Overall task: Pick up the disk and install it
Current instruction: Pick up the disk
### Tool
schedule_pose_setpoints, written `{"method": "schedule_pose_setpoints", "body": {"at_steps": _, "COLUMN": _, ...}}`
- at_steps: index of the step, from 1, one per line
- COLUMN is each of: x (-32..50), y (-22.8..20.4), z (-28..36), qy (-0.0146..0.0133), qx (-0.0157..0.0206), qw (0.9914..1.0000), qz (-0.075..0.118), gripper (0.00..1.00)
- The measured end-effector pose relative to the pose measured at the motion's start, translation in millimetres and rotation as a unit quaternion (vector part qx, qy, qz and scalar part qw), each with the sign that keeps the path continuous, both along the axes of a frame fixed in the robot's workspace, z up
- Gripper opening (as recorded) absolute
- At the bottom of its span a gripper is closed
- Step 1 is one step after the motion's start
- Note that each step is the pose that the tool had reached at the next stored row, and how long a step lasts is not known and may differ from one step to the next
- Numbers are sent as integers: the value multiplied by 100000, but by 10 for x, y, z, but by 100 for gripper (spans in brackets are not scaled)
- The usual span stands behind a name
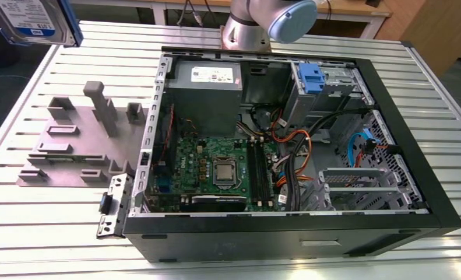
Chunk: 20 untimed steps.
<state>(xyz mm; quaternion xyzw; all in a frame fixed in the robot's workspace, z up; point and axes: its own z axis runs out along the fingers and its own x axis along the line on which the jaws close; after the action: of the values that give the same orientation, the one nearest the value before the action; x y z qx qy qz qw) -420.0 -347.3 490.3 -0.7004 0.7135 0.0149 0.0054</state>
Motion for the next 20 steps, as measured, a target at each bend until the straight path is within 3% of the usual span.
{"method": "schedule_pose_setpoints", "body": {"at_steps": 20, "x": 195, "y": 0, "z": 0, "qy": 0, "qx": 1, "qw": 100000, "qz": -1, "gripper": 36}}
